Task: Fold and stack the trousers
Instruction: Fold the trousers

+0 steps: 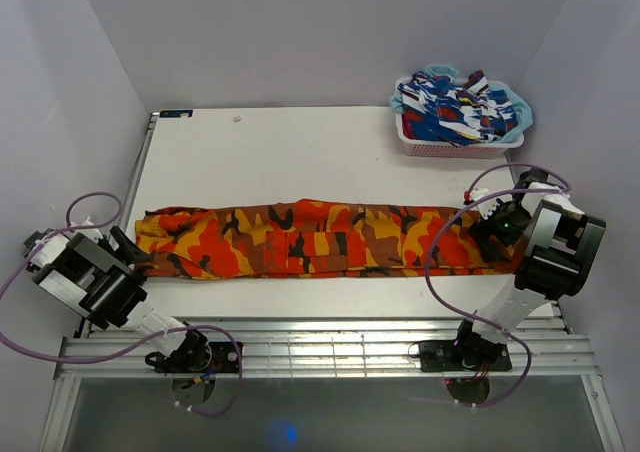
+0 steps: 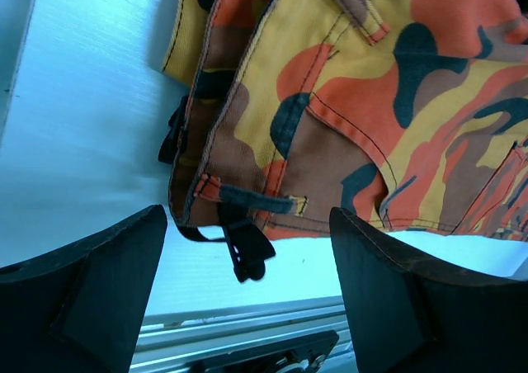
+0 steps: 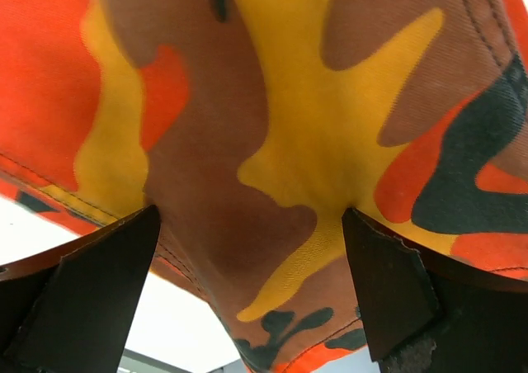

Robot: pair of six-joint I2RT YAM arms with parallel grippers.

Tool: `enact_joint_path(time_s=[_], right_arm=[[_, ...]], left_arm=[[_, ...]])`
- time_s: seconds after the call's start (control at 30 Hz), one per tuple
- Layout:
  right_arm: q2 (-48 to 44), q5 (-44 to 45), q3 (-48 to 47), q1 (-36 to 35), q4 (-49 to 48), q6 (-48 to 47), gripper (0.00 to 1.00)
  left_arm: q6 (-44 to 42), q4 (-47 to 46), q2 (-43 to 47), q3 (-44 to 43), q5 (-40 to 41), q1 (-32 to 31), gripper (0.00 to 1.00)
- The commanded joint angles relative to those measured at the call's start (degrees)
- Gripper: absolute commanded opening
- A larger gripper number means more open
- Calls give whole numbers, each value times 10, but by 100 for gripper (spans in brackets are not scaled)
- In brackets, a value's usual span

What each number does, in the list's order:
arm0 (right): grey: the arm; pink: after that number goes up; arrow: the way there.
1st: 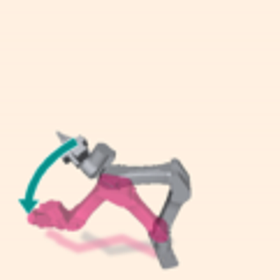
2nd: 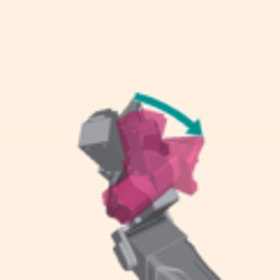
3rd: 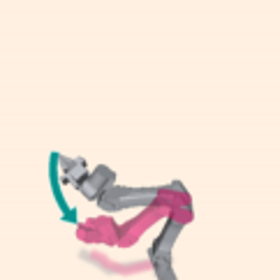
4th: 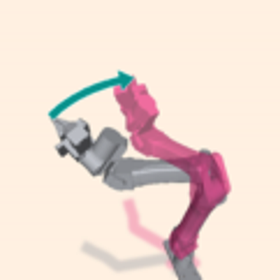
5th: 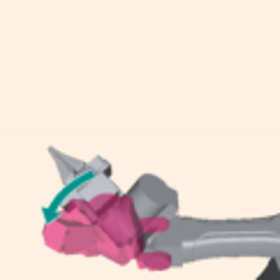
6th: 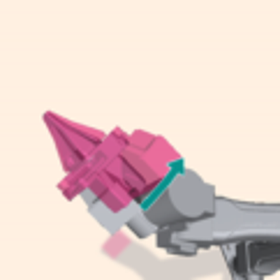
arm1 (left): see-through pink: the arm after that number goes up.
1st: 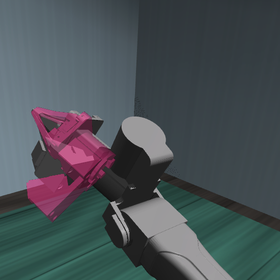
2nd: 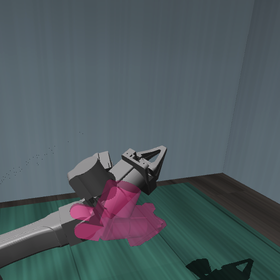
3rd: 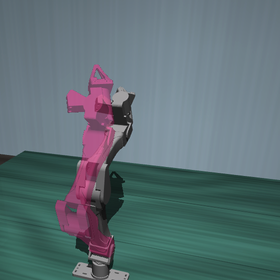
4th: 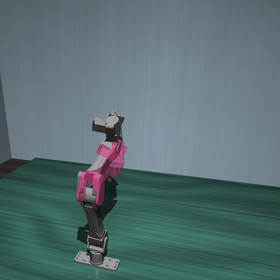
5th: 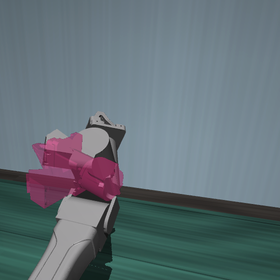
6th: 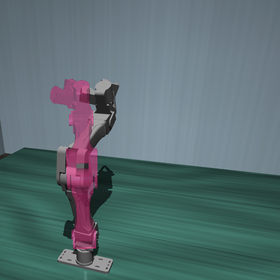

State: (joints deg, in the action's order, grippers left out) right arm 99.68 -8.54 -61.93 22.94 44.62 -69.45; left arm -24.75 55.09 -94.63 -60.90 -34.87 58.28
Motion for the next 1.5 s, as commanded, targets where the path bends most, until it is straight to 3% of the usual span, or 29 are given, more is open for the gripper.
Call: enact_joint_path(time_s=[0.0,0.27,0.4,0.43,0.5,0.53,0.63,0.9,1.03,1.13,1.23,1.47], right_arm=[[21,63,22,0,-62,31,98],[36,85,28,1,-90,17,98],[31,116,42,0,-108,4,98],[31,117,42,0,-111,1,98],[30,123,46,0,-117,-6,98],[29,125,48,1,-124,-9,98],[29,134,52,1,-132,-18,98],[34,138,44,1,-133,-26,99],[33,140,45,0,-132,-26,98],[29,144,49,0,-132,-31,99],[26,149,55,0,-132,-37,98],[23,161,60,0,-136,-50,98]], left_arm=[[36,-53,-6,22,-21,2,90],[96,-100,-49,40,-44,2,75],[89,-90,-32,24,-113,3,54],[89,-86,-24,11,-123,2,42],[73,-76,7,-7,-149,2,30],[70,-68,16,-18,-152,-3,18],[49,-47,43,-71,-154,-21,0],[2,-54,52,-180,-182,-81,0],[-28,-145,85,-130,-204,-88,0],[-61,-216,94,-44,-158,-90,0],[-69,-261,46,-7,-101,-94,0],[-30,-346,-57,-12,-1,-101,0]])
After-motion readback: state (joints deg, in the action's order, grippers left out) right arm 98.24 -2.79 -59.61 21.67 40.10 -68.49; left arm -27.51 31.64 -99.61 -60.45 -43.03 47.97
